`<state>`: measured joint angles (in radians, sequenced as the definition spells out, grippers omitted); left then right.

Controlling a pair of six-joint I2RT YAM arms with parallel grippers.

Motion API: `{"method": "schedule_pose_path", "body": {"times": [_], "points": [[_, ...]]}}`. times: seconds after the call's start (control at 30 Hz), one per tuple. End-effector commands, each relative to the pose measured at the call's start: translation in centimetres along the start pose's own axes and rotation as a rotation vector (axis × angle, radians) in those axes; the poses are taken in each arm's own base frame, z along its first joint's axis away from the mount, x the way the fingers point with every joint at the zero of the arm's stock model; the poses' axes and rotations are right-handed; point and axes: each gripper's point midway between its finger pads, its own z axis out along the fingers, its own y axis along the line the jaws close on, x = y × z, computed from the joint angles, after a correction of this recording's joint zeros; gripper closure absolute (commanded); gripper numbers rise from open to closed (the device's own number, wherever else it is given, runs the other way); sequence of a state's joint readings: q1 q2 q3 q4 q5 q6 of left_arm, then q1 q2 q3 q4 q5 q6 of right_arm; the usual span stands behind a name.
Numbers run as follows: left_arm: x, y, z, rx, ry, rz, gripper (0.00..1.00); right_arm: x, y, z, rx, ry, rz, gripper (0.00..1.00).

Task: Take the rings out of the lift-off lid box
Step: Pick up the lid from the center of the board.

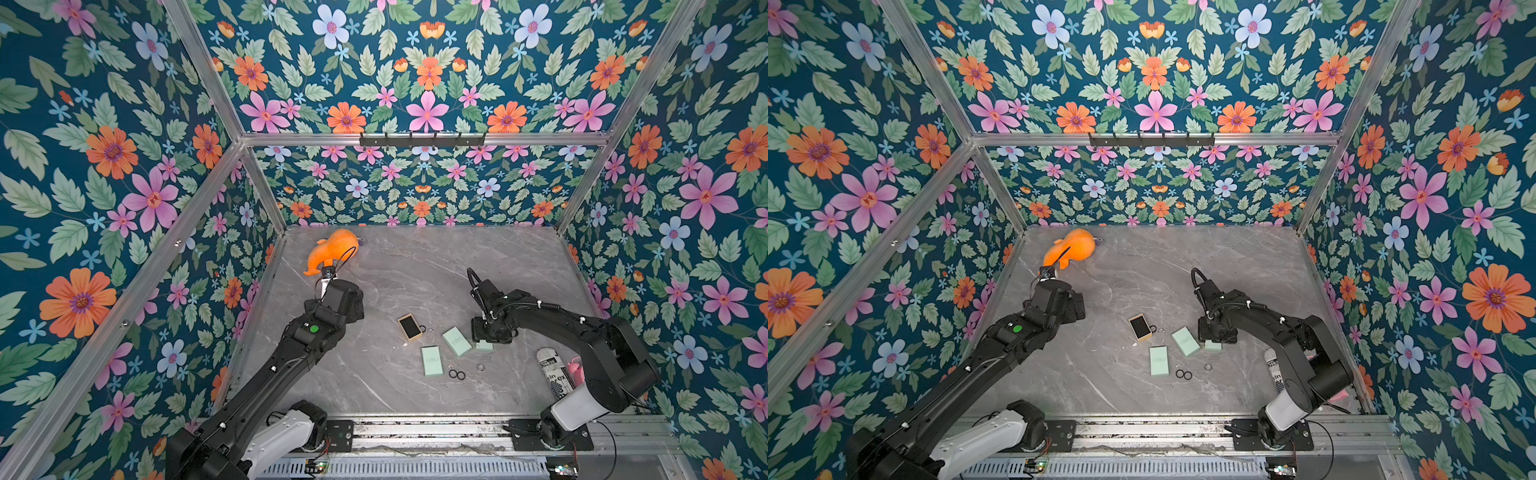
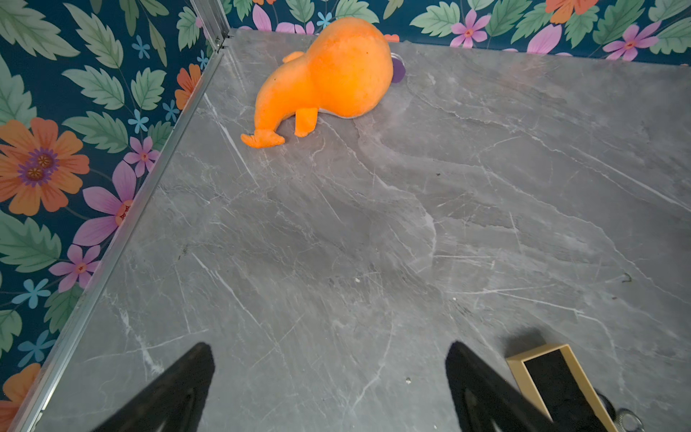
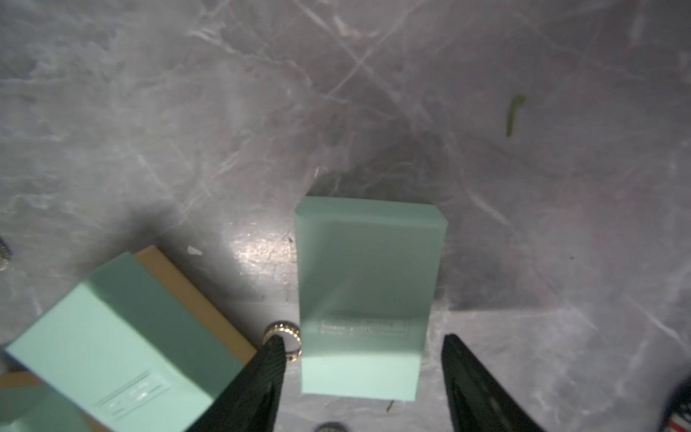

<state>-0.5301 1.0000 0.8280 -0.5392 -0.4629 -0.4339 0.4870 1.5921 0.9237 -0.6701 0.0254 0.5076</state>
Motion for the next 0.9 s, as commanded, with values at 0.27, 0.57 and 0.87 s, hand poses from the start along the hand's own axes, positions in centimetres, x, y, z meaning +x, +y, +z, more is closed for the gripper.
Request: {"method": "schedule_pose_path", "body": {"times": [0.27, 0.57, 0.87], "points": [[-0.1, 0.5, 0.1, -0.028, -0.011, 0.022, 0.00, 0.1, -0.3, 0.3, 0.022, 0.018, 0.014, 0.39], [0.1, 0.4, 0.3, -0.027, 0.000, 0.030, 0.01, 0.0, -0.3, 0.5, 0.036, 0.023, 0.004, 0.44], [0.2, 0.3, 0.4, -0.023, 0.004, 0.033, 0.01, -0.7, 0.0, -1.2, 0.033, -0.002, -0.030, 0.53]]}}
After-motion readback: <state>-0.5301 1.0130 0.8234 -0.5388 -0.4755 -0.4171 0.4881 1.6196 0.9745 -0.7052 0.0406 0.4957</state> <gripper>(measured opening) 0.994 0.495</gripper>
